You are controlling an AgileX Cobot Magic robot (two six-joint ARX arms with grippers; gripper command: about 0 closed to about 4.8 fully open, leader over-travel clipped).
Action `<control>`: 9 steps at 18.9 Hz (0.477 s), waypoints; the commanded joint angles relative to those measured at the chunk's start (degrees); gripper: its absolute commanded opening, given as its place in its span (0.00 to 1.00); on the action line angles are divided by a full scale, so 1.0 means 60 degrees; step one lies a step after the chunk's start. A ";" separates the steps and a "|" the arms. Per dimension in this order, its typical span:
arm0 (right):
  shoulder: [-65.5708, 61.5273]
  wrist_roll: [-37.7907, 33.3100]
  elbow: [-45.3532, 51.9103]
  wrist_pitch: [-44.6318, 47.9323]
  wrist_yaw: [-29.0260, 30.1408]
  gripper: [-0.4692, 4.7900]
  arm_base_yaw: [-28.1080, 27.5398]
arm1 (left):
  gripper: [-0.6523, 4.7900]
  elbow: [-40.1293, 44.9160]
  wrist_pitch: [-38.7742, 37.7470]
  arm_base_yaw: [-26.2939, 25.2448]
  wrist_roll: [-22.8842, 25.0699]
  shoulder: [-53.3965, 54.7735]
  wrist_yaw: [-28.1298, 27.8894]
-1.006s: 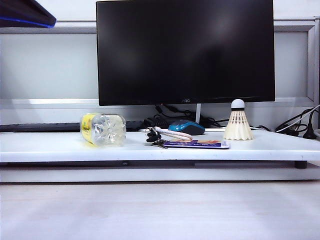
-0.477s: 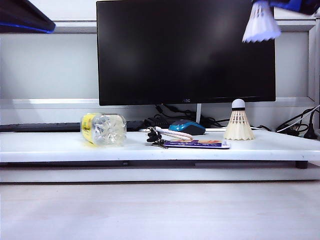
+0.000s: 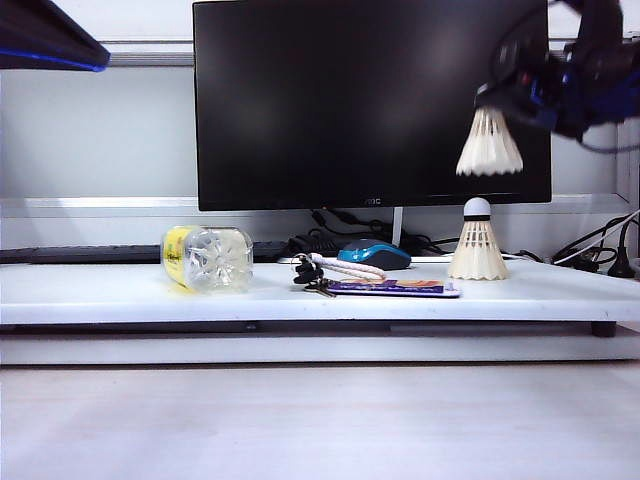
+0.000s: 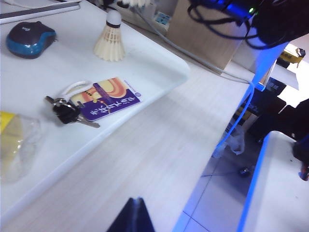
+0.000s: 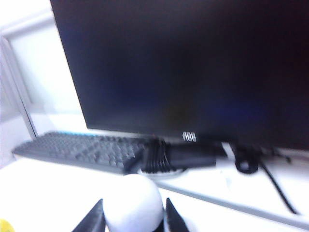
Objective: Stack the badminton balls on the table vertically.
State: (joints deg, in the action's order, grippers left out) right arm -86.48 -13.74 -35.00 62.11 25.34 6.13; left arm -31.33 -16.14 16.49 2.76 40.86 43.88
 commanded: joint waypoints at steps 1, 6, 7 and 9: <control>-0.0441 -0.0025 -0.0051 0.0503 0.0004 0.36 0.0004 | 0.11 -0.0007 0.0073 0.0007 0.0007 -0.0015 -0.0066; -0.1158 -0.0025 -0.0058 0.1020 -0.0240 0.36 0.0004 | 0.11 0.0069 0.0160 0.0007 0.0025 -0.0011 -0.0204; -0.1300 -0.0025 -0.0058 0.1049 -0.0240 0.36 0.0004 | 0.11 0.0069 0.0168 0.0007 0.0022 -0.0011 -0.0208; -0.1577 -0.0029 -0.0058 0.1246 -0.0240 0.36 0.0004 | 0.11 0.0069 0.0168 0.0007 0.0022 -0.0011 -0.0208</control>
State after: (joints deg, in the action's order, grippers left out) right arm -95.77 -13.74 -35.05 67.59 24.03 6.13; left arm -30.81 -15.68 16.49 2.87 40.88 42.61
